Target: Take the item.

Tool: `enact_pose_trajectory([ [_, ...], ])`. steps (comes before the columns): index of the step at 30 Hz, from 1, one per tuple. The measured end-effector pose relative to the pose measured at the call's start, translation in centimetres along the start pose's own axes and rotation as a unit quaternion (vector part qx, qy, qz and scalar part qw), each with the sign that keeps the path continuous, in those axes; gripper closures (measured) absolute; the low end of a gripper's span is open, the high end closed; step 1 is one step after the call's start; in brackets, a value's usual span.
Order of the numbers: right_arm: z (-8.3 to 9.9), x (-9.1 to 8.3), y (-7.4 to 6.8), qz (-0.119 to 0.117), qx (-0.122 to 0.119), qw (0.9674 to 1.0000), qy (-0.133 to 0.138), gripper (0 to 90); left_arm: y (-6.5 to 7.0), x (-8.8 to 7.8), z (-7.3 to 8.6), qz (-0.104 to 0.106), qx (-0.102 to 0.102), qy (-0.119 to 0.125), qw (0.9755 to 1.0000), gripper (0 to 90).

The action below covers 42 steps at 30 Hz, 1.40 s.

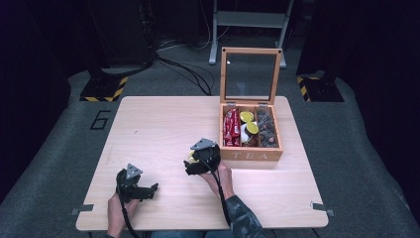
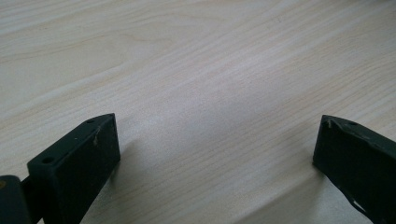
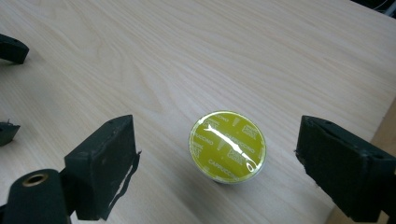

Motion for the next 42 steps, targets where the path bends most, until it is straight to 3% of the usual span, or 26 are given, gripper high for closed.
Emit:
enact_pose_trajectory([
  [5,0.2,-1.3,0.6,-0.001,-0.015,0.9999,0.006,9.5,0.0,0.0,0.0,0.000,0.000,0.000,1.0000,0.3],
  [7,0.3,-1.7,0.7,-0.001,-0.002,1.0000,0.010,9.4,0.0,0.0,0.0,0.000,0.000,0.000,1.0000,0.3],
  [11,0.9,-2.8,1.5,0.006,-0.010,0.9998,0.016,8.6,0.0,0.0,0.0,0.000,0.001,0.000,1.0000,0.3],
  [23,2.6,-6.3,3.7,0.038,0.010,0.9985,0.038,7.1,0.0,0.0,0.0,-0.001,0.001,0.000,1.0000,0.3],
  [32,5.3,-8.7,6.3,0.076,0.035,0.9954,0.047,5.9,0.0,0.0,0.0,-0.001,0.001,0.001,1.0000,0.3],
  [42,9.2,-10.9,9.1,0.113,0.064,0.9909,0.038,1.8,0.0,0.0,0.0,-0.001,0.001,0.002,1.0000,0.3],
])
Point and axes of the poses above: each handheld gripper's, and its own axes: x roughly forward along the jaws, z roughly out of its underside, y roughly to its right, the point moved 5 cm from there along x, roughly forward along the jaws, and after that the axes turned 8 degrees about x, right-handed, at the moved point
